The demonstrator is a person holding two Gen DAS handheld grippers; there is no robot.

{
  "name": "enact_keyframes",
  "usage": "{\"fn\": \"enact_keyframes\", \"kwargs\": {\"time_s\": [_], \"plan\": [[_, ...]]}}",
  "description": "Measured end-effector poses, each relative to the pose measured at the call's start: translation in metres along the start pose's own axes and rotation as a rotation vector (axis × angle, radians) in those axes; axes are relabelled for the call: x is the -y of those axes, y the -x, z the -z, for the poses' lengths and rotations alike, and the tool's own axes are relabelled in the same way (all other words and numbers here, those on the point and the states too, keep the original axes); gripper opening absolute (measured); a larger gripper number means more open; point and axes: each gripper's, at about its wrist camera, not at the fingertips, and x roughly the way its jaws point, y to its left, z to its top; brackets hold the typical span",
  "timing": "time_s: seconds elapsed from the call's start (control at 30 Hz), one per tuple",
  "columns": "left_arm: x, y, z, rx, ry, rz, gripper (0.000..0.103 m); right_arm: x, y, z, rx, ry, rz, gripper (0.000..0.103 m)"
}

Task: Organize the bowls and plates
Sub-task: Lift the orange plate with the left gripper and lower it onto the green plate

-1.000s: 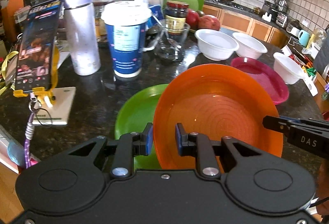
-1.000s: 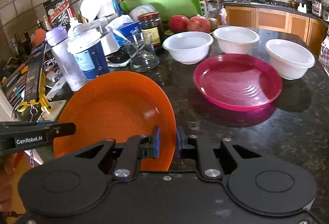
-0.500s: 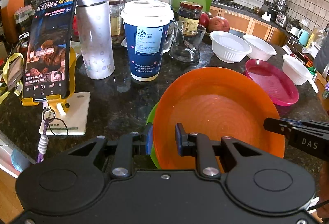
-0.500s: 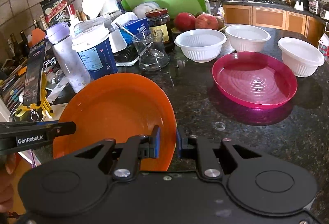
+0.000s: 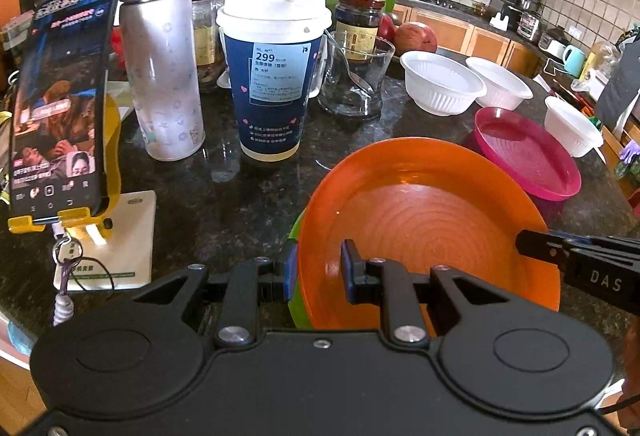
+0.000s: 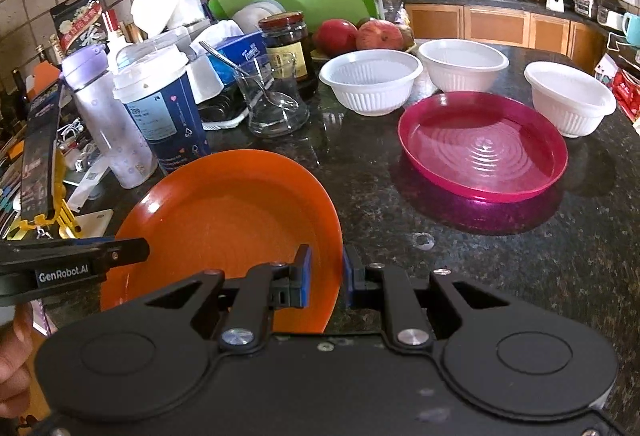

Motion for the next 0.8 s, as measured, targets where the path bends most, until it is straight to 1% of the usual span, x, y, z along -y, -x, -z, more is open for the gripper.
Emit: {"fn": "enact_keyframes", "kwargs": {"time_s": [0.37, 0.63, 0.8], "plan": [[-0.009, -0.009, -0.001, -0.024, -0.002, 0.025, 0.029, -0.004, -0.010, 0.000, -0.026, -0.017, 0.023, 0.018], [-0.007, -0.014, -0.005, -0.021, -0.018, 0.016, 0.029, -0.004, -0.024, -0.002, -0.044, -0.027, 0.039, 0.019], [-0.009, -0.011, -0.004, -0.027, -0.018, 0.022, 0.029, -0.004, -0.023, 0.000, -0.052, -0.028, 0.032, 0.021]]}}
